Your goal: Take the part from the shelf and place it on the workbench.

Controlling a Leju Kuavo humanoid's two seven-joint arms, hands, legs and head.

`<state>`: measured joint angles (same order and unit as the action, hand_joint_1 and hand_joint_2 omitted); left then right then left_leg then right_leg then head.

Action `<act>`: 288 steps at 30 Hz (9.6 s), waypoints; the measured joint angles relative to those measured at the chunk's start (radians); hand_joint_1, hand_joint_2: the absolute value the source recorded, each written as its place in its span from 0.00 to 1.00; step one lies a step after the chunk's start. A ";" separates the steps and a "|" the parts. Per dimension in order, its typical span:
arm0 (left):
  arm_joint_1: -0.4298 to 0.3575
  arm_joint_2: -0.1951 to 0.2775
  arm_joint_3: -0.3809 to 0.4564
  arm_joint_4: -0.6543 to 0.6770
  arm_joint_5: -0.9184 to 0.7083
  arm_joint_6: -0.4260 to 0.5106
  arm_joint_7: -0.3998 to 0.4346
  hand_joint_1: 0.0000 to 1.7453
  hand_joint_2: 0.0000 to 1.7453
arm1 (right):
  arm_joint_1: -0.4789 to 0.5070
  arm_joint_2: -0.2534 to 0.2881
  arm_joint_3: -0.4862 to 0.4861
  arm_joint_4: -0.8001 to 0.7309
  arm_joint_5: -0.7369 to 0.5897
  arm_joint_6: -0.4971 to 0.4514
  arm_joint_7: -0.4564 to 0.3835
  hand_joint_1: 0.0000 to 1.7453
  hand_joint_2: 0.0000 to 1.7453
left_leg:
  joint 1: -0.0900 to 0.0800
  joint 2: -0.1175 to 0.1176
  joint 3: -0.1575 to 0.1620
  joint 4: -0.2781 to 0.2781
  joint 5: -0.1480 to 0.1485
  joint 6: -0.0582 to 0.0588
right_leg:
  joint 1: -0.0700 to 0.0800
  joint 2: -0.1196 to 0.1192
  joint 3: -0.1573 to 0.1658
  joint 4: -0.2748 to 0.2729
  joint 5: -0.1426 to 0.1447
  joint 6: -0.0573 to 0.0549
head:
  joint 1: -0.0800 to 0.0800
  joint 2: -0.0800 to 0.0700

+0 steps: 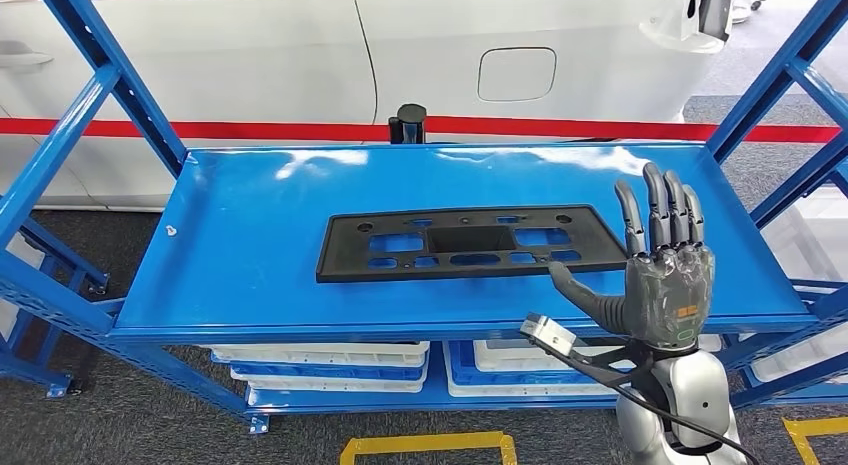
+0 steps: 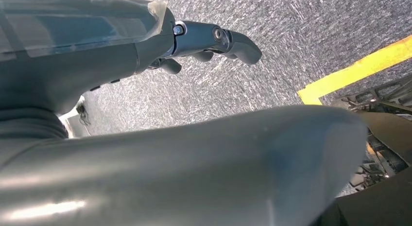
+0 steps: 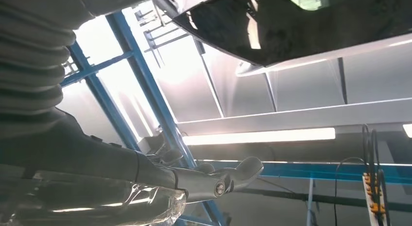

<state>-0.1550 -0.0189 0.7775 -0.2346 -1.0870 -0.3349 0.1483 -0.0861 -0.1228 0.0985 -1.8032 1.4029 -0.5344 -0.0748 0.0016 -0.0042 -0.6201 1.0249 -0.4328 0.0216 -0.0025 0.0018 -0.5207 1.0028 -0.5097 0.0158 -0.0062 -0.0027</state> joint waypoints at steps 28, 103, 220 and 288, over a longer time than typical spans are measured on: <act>0.013 0.008 0.018 0.000 -0.034 -0.009 -0.009 0.00 0.00 | -0.069 -0.091 0.126 0.271 0.121 0.146 0.092 0.00 1.00 | 0.000 0.000 0.001 0.000 0.000 0.000 | 0.001 -0.001 0.000 0.000 0.000 0.000 | 0.000 0.000; -0.017 0.004 0.008 0.000 -0.050 -0.024 0.010 0.00 1.00 | -0.281 -0.027 0.100 0.714 0.162 0.031 0.129 1.00 1.00 | 0.000 0.000 0.003 0.000 0.000 0.000 | 0.001 -0.001 0.003 0.000 0.000 0.000 | 0.000 0.000; 0.009 0.001 0.017 -0.001 -0.042 0.002 -0.021 0.00 1.00 | -0.011 0.098 0.082 -0.073 -1.220 0.320 -0.447 1.00 1.00 | 0.000 0.004 0.083 -0.034 -0.035 0.022 | -0.016 -0.001 -0.113 0.060 0.052 0.023 | -0.003 0.000; 0.080 -0.165 0.281 0.019 0.188 0.611 -0.269 0.00 1.00 | 0.152 0.013 -0.050 -0.189 -1.330 0.288 -0.480 1.00 1.00 | -0.001 0.014 0.040 -0.062 0.018 0.030 | -0.021 -0.004 -0.078 0.182 -0.025 0.060 | 0.009 0.000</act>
<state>-0.0751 -0.1835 1.0586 -0.2159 -0.8993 0.2758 -0.1205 0.0657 -0.1103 0.0483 -1.9919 0.0734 -0.2459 -0.5549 0.0007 0.0098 -0.5806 0.9628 -0.4145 0.0518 -0.0230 -0.0026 -0.5991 1.1844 -0.5346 0.0757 0.0029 -0.0023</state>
